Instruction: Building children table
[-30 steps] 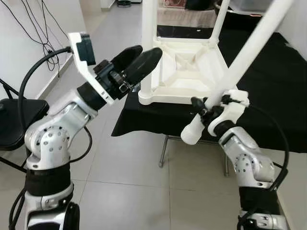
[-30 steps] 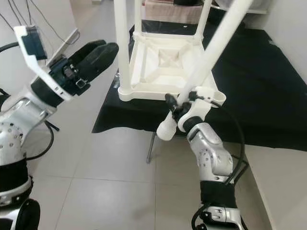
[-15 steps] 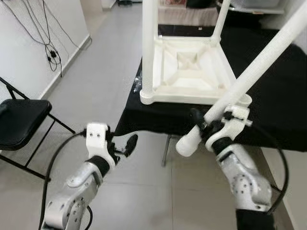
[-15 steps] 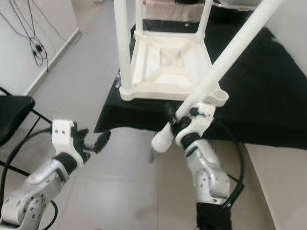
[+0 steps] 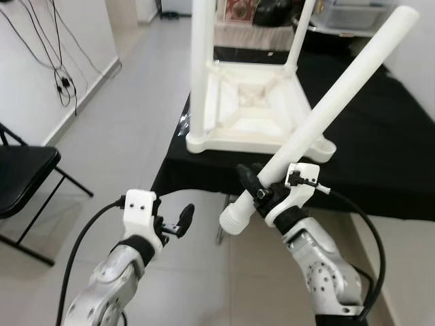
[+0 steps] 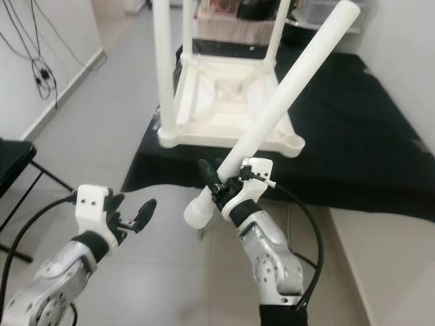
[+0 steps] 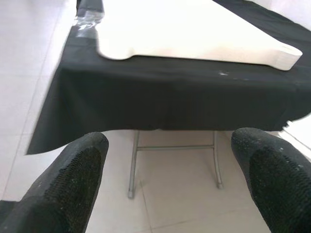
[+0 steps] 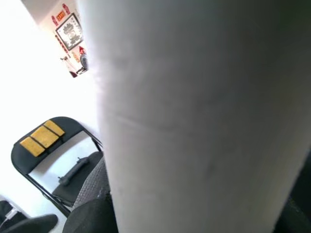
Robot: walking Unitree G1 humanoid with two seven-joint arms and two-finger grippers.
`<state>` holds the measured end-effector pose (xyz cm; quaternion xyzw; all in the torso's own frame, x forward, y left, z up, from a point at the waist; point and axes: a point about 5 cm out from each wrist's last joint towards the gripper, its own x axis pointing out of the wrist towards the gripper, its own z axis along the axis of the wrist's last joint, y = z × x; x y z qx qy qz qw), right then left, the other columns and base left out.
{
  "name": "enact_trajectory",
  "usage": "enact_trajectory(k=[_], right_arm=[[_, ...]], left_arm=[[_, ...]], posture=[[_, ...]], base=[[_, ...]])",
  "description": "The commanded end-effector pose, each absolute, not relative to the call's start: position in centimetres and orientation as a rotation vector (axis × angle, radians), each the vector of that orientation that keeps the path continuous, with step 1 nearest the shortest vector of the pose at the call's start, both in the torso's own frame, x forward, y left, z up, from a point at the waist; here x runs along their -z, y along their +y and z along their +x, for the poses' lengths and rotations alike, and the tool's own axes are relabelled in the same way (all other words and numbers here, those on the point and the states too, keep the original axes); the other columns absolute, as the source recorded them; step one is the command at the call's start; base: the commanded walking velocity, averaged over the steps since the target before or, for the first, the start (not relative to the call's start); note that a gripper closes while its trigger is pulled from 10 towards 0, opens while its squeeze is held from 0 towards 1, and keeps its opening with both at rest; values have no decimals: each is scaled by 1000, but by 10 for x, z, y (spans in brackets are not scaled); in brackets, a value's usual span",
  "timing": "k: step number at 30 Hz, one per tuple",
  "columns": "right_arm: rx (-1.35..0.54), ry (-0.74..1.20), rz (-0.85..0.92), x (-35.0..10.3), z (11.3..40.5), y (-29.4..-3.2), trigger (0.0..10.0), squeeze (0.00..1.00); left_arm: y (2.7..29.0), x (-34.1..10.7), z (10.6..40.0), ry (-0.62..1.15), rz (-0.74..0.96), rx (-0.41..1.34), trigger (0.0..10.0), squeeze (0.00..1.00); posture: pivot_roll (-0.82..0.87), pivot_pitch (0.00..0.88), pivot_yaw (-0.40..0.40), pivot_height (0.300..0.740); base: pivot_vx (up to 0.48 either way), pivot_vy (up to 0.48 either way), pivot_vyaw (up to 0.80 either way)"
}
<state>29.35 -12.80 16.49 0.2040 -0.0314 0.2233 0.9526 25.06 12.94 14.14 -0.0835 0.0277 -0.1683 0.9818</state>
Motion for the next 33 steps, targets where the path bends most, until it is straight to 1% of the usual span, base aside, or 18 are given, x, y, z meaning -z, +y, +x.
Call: enact_trajectory(k=[1, 3, 4, 5, 9, 11, 13, 14, 16, 18, 20, 21, 24, 26, 28, 29, 32, 33], right_arm=[[-406, -54, 378, -160, 296, -135, 10000, 0], [-381, -49, 341, -159, 299, -136, 10000, 0], [-337, -38, 261, -158, 303, -139, 10000, 0], [-269, -31, 142, -156, 307, -145, 10000, 0], [-254, -40, 142, -157, 307, -147, 10000, 0], [-286, -50, 188, -158, 306, -149, 10000, 0], [-286, -50, 188, -158, 306, -149, 10000, 0], [-316, -48, 237, -156, 305, -150, 10000, 0], [-335, -46, 230, -155, 304, -150, 10000, 0], [-346, -55, 240, -156, 303, -150, 10000, 0], [-318, -53, 211, -156, 305, -151, 10000, 0], [-317, -62, 188, -157, 306, -152, 10000, 0], [-314, -85, 202, -161, 307, -152, 10000, 0], [-291, -112, 142, -167, 312, -157, 10000, 0], [-291, -112, 142, -167, 312, -157, 10000, 0], [-255, -136, 110, -175, 317, -161, 10000, 0], [-250, -153, 142, -181, 320, -163, 10000, 0], [-256, -179, 176, -190, 321, -165, 10000, 0]], left_arm=[[125, -140, 251, 52, -162, 336, 10000, 0], [126, -140, 252, 43, -147, 331, 10000, 0], [127, -141, 253, 35, -139, 302, 10000, 0], [130, -142, 255, 24, -129, 274, 10000, 0], [130, -142, 254, 11, -122, 274, 10000, 0], [128, -141, 252, 11, -105, 292, 10000, 0], [128, -141, 252, 11, -105, 292, 10000, 0], [126, -141, 251, 9, -103, 318, 10000, 0], [125, -141, 250, 7, -103, 331, 10000, 0], [124, -142, 250, -1, -117, 338, 10000, 0], [124, -143, 252, -10, -127, 332, 10000, 0], [124, -145, 254, -19, -134, 325, 10000, 0], [123, -146, 256, -26, -136, 325, 10000, 0], [122, -149, 260, -41, -135, 333, 10000, 0], [122, -149, 260, -41, -135, 333, 10000, 0], [120, -153, 262, -55, -135, 348, 10000, 0], [119, -154, 264, -62, -134, 357, 10000, 0], [117, -157, 265, -72, -136, 371, 10000, 0]], posture=[[-55, 66, -32, 740], [-51, 61, -34, 740], [-53, 56, -32, 740], [-51, 50, -34, 740], [-51, 50, -34, 740], [-53, 49, -29, 740], [-53, 49, -29, 740], [-54, 49, -30, 740], [-56, 49, -30, 740], [-59, 50, -29, 740], [-59, 51, -31, 740], [-62, 50, -31, 740], [-58, 51, -32, 740], [-62, 51, -27, 740], [-62, 51, -27, 740], [-64, 51, -26, 740], [-66, 51, -25, 740], [-66, 53, -24, 740]], base=[[0, 0, 0], [0, 0, 0], [0, 0, 0], [0, 0, 0], [0, 0, 0], [0, 0, 0], [0, 0, 0], [0, 0, 0], [0, 0, 800], [311, 0, 800], [326, 0, 0], [334, 0, 800], [339, 0, 800], [339, 0, 400], [341, 0, 800], [341, 0, 0], [354, 0, 0], [360, 0, 0]])
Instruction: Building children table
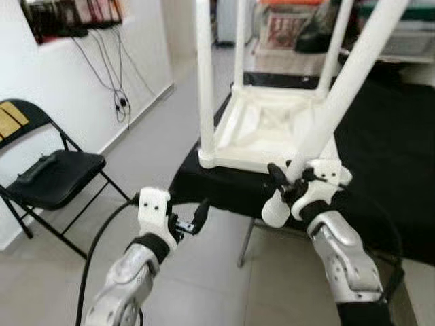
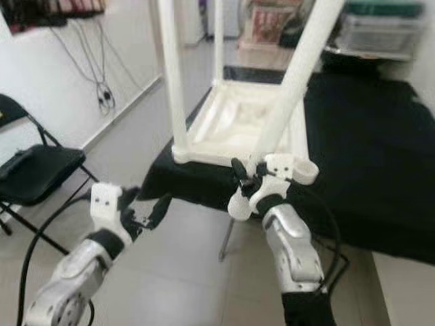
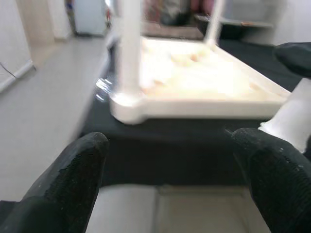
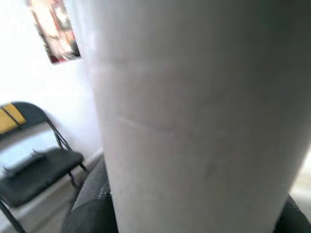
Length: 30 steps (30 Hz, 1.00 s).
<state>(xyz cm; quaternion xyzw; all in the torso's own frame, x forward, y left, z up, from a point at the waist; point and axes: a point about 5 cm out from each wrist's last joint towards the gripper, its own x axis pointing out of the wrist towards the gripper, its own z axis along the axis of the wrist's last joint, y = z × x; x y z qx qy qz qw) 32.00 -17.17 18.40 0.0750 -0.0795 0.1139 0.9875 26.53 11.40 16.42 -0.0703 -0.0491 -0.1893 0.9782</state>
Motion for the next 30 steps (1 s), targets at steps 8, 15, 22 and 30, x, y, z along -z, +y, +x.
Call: enact_trajectory(k=[8, 15, 22, 30], right_arm=[[-295, -287, 210, -221, 324, -169, 10000, 0], [-289, -315, 139, -233, 328, -171, 10000, 0], [-305, -307, 75, -234, 329, -168, 10000, 0], [-336, -253, 49, -227, 330, -162, 10000, 0]], left_arm=[[105, -170, 270, -116, -136, 433, 10000, 0], [91, -168, 270, -100, -180, 502, 10000, 0], [81, -160, 260, -58, -162, 604, 10000, 0], [77, -162, 257, -64, -189, 648, 10000, 0]], posture=[[-67, 53, -26, 740], [-66, 55, -33, 740], [-66, 61, -37, 740], [-67, 65, -38, 740]], base=[[360, 0, 0], [151, 0, 0], [0, -324, 0], [0, -454, -400]])
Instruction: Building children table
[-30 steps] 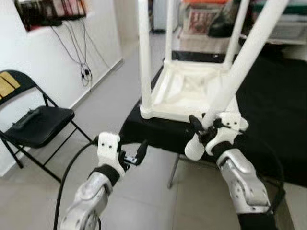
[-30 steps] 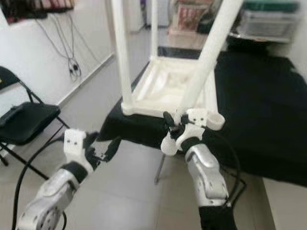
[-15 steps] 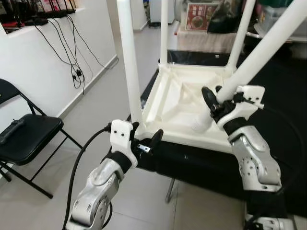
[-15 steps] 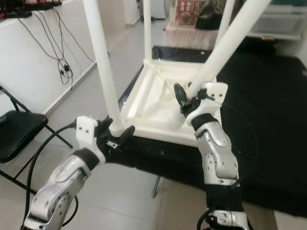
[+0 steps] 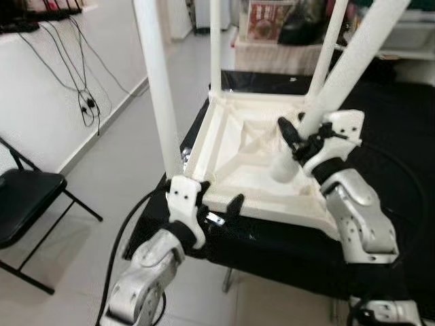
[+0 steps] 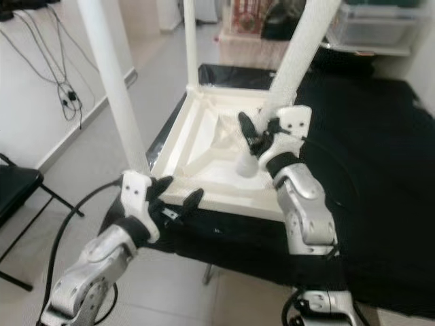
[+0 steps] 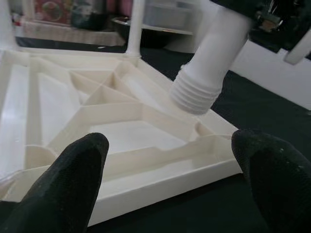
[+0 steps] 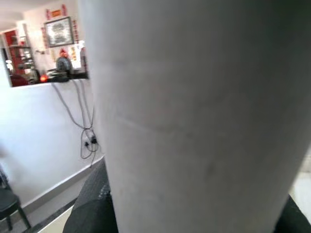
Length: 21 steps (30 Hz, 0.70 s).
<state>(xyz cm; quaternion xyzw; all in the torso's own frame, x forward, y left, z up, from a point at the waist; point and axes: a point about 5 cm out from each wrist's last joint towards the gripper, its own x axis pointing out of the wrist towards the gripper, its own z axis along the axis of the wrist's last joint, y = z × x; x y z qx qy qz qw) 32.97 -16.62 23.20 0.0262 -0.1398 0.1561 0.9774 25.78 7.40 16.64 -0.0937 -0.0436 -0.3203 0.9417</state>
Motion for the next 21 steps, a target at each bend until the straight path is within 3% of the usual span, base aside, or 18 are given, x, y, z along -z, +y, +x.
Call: enact_trajectory(k=[1, 6, 21], right_arm=[[-354, -254, 37, -227, 329, -160, 10000, 0], [-386, -270, 31, -229, 327, -157, 10000, 0], [-550, -246, -79, -226, 322, -139, 10000, 0]], left_arm=[[76, -162, 256, -63, -194, 656, 10000, 0], [75, -161, 255, -59, -193, 671, 10000, 0], [99, -139, 244, 41, -77, 578, 10000, 0]], posture=[[-70, 66, -36, 740], [-70, 65, -34, 740], [-57, 73, -44, 740]], base=[[0, -454, -800], [0, -421, -304], [0, 0, 0]])
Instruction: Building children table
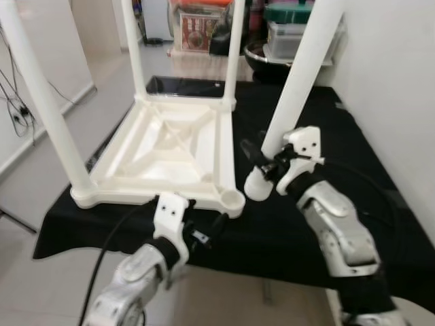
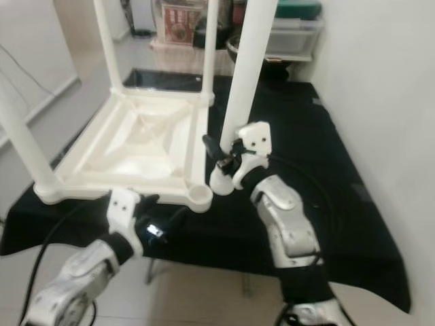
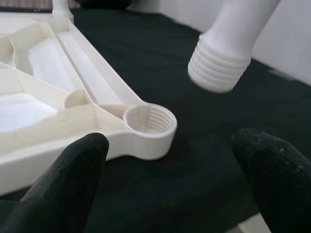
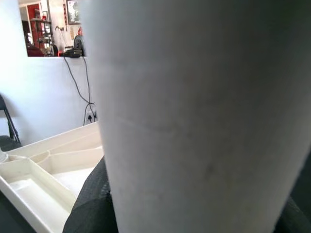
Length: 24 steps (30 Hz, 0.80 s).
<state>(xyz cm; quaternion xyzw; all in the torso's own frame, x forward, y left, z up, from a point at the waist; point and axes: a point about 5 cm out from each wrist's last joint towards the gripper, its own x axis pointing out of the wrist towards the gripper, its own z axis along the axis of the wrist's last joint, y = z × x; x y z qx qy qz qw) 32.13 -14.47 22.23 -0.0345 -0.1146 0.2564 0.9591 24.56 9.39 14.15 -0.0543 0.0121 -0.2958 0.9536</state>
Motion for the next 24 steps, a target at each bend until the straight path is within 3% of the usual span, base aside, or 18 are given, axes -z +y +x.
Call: enact_trajectory(k=[1, 4, 11, 24], right_arm=[[-550, -246, -79, -226, 322, -139, 10000, 0], [-556, -241, -91, -227, 324, -140, 10000, 0], [-566, -234, -91, -227, 326, -137, 10000, 0], [-575, -239, -74, -228, 327, -131, 10000, 0]], left_arm=[[99, -139, 244, 41, -77, 578, 10000, 0], [103, -138, 243, 52, -61, 548, 10000, 0], [104, -143, 244, 11, -63, 500, 10000, 0], [112, -142, 249, -2, -9, 429, 10000, 0]], posture=[[-57, 73, -44, 740], [-53, 86, -49, 740], [-60, 99, -67, 740], [-66, 101, -56, 740]], base=[[0, 0, 0], [0, 0, 0], [0, 480, 0], [0, 0, 0]])
